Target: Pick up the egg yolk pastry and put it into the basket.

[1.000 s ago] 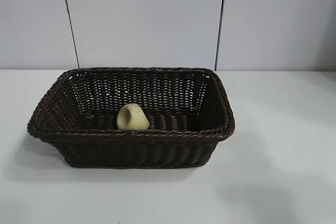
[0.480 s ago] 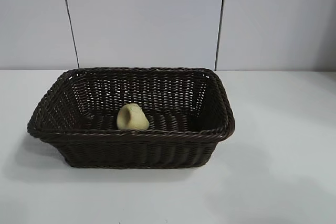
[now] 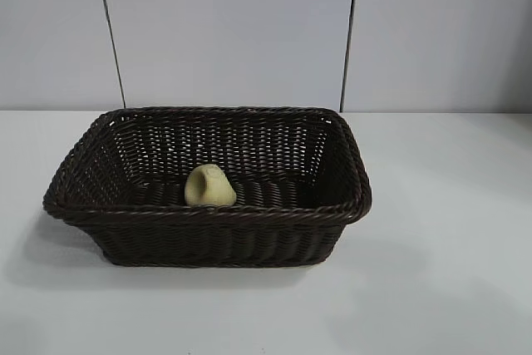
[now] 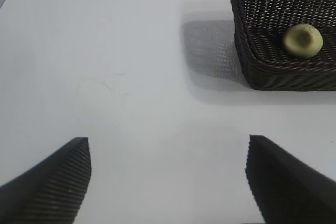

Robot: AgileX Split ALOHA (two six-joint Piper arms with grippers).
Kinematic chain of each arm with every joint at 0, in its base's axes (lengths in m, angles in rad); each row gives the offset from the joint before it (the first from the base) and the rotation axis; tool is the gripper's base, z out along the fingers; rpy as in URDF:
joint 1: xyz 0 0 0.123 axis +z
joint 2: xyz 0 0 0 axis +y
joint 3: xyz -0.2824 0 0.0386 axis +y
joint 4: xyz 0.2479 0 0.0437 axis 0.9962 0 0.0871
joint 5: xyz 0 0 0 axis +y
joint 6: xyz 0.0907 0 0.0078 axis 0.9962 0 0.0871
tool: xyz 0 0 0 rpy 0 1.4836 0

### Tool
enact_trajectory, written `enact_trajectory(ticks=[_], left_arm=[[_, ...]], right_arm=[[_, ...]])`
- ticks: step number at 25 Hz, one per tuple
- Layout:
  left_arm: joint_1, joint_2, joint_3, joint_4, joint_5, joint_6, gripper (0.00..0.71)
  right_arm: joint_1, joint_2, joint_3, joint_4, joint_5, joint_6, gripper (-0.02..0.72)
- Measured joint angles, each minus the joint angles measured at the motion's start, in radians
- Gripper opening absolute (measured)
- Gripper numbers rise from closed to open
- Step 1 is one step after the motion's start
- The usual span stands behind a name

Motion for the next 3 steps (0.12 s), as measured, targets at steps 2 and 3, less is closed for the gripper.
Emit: enact_trajectory(ticks=[2,3], left_arm=[[0.0,0.0,0.0,0.0,0.0,0.0,0.589],[0.0,0.0,0.0,0.0,0.0,0.0,0.589]], right_arm=[[0.0,0.0,0.0,0.0,0.0,0.0,0.517],[0.0,0.0,0.0,0.0,0.0,0.0,0.517]])
